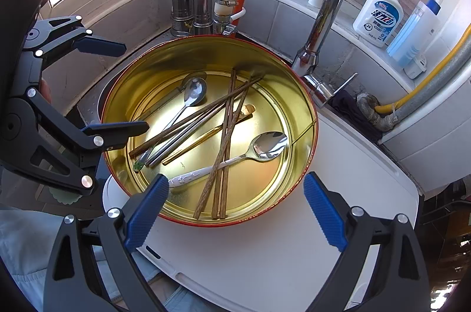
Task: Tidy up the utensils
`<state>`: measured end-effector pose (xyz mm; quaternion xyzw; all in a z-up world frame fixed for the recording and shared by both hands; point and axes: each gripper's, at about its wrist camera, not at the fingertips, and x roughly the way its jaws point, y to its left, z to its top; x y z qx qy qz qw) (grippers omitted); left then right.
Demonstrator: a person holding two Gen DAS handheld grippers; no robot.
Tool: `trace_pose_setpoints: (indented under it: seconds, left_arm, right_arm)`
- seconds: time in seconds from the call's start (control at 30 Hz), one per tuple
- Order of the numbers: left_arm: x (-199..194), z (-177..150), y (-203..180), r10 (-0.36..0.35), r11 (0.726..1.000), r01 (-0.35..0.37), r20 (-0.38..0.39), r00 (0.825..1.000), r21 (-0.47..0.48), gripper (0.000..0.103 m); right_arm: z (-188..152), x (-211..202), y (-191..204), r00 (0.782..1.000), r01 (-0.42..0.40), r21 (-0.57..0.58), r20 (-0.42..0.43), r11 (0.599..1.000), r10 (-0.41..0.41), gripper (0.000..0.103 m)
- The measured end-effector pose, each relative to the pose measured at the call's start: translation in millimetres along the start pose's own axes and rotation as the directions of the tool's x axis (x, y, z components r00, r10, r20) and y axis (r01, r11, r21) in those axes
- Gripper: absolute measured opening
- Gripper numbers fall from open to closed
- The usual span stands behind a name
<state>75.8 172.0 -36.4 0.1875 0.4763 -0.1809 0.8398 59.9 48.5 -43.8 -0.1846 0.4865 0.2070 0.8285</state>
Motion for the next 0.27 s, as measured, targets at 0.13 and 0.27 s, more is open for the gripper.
trace_pose_setpoints:
  seconds: [0.13, 0.27]
  left_arm:
    - [0.6, -0.3, 0.2, 0.002, 1.0, -0.002, -0.005, 1.0, -0.005, 0.09]
    - [1.4, -1.8, -0.3, 0.003, 1.0, -0.003, -0.007, 1.0, -0.016, 0.09]
  right_arm:
    - [-0.8, -0.4, 0.6, 1.0, 0.0, 0.004, -0.001, 1.0, 0.0, 0.094]
    - [-2.7, -1.4, 0.6, 1.0, -0.005, 0.012, 0.006, 1.0, 0.005, 0.094]
